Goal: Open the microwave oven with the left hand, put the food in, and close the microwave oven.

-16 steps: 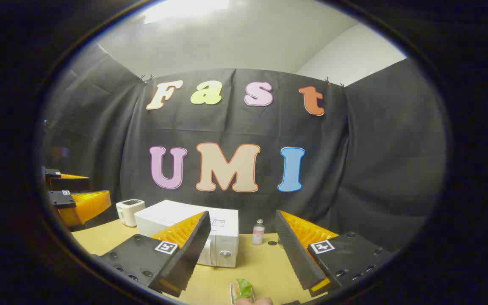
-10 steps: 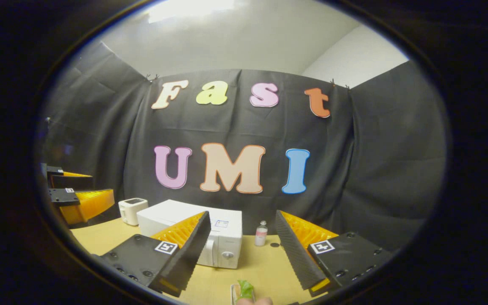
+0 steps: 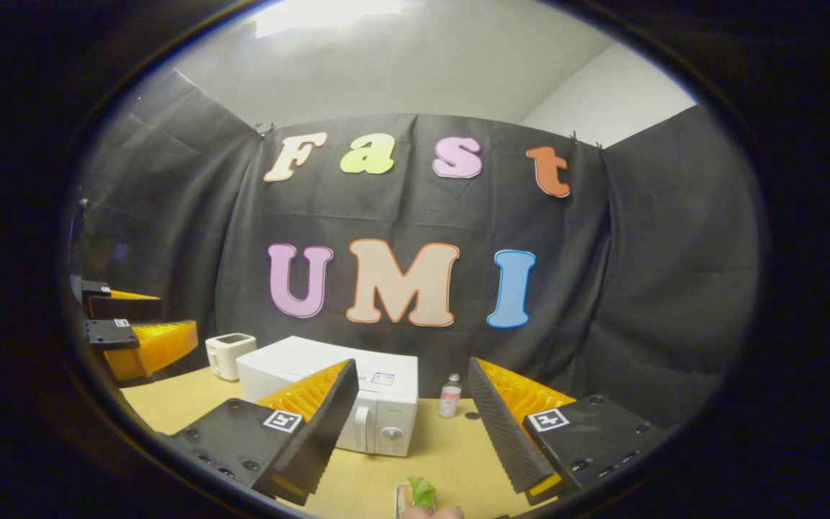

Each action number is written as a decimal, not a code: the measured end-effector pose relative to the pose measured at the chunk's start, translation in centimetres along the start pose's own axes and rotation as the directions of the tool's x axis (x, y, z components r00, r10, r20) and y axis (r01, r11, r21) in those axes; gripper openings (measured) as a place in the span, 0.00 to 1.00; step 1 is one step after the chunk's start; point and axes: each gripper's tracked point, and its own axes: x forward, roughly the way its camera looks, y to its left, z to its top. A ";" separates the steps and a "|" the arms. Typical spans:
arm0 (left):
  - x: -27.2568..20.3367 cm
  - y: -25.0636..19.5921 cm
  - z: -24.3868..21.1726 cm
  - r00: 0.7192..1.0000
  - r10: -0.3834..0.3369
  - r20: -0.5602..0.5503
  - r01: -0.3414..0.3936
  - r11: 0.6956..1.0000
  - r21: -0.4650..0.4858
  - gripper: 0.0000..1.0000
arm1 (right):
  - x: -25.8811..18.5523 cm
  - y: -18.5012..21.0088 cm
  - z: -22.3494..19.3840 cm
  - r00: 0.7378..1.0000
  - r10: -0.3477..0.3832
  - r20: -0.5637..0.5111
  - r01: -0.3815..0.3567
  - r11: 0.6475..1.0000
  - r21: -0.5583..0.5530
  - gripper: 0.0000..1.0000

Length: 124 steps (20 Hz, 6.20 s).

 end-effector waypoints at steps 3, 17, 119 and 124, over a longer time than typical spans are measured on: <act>0.0 0.1 0.1 1.000 0.005 0.002 -0.005 1.000 0.001 1.00 | -0.1 -0.1 0.0 1.000 0.000 0.003 0.000 1.000 -0.013 0.96; -0.1 -0.1 -0.5 1.000 0.000 -0.006 0.000 1.000 0.004 0.97 | -0.4 -0.8 0.4 1.000 -0.008 0.015 0.008 1.000 -0.002 0.96; -5.3 4.4 -28.0 0.890 0.087 -0.448 -0.119 0.992 -0.044 0.01 | -2.3 -3.9 -1.7 0.990 0.139 -0.019 -0.139 0.990 -0.013 0.96; -6.6 8.3 -28.3 0.880 0.067 -0.470 -0.117 0.990 -0.078 0.01 | -2.2 -1.9 -3.8 0.992 0.113 -0.062 -0.115 0.993 -0.033 0.97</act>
